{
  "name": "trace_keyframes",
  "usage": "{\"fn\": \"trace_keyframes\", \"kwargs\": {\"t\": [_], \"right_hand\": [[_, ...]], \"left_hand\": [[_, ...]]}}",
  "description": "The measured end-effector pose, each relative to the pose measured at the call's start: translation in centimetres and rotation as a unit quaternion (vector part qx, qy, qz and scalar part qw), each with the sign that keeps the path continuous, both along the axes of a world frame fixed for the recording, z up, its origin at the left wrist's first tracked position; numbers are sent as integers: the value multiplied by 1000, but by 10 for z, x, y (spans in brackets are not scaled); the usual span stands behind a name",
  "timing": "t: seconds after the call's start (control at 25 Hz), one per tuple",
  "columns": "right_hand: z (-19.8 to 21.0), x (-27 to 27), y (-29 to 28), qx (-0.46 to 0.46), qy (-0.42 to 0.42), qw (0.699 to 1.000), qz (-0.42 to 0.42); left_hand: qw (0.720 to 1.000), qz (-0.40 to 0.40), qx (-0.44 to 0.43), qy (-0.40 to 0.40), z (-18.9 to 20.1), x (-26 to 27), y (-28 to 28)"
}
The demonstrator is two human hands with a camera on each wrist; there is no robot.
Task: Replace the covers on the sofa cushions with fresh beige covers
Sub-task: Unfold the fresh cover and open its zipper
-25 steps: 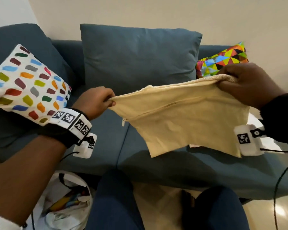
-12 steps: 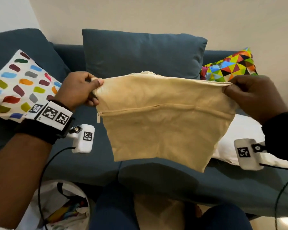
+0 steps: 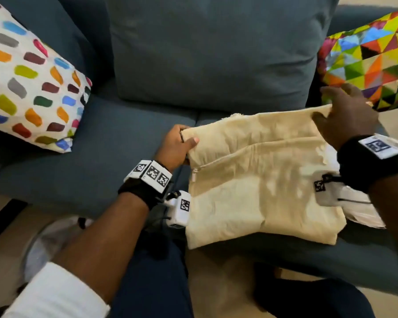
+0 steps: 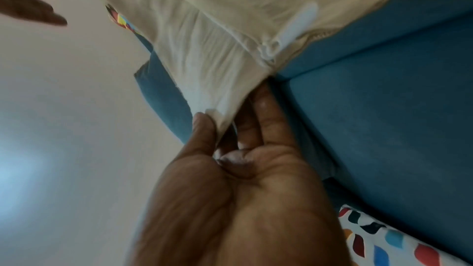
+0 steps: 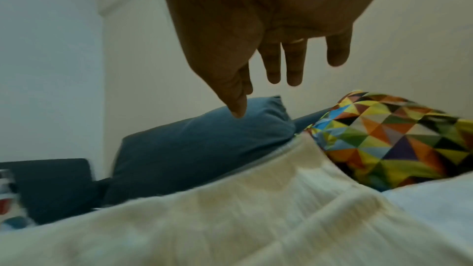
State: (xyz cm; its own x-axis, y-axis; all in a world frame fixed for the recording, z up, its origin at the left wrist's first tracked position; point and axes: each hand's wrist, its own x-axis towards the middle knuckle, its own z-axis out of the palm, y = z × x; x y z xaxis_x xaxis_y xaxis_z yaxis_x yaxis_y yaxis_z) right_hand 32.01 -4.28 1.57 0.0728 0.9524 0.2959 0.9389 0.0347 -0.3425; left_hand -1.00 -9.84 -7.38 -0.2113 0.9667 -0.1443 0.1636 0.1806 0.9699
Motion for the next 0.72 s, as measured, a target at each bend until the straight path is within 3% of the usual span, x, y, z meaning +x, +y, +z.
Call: {"fn": "trace_keyframes", "kwargs": {"t": [0.08,0.2,0.28,0.36,0.52,0.72], "right_hand": [[-45,-26,-12,44,74,993,75],[-110,-87,-50,-53,182,960,204],[-139,-118,-67,-142,245,934,217],[-156,-133,-71,-172,288,920,202],[-170,-148,-73,-167,270,927,201],[-178,-153,-75,-76,209,951,217]], "left_hand": [[999,1,26,-35,-21,15,5],[996,33,43,-69,-36,29,18],[996,-1,22,-84,-37,33,22],[994,-79,3,-79,-37,30,20],[987,-151,-59,14,-59,15,-2],[984,-176,-29,-8,-66,25,-11]]}}
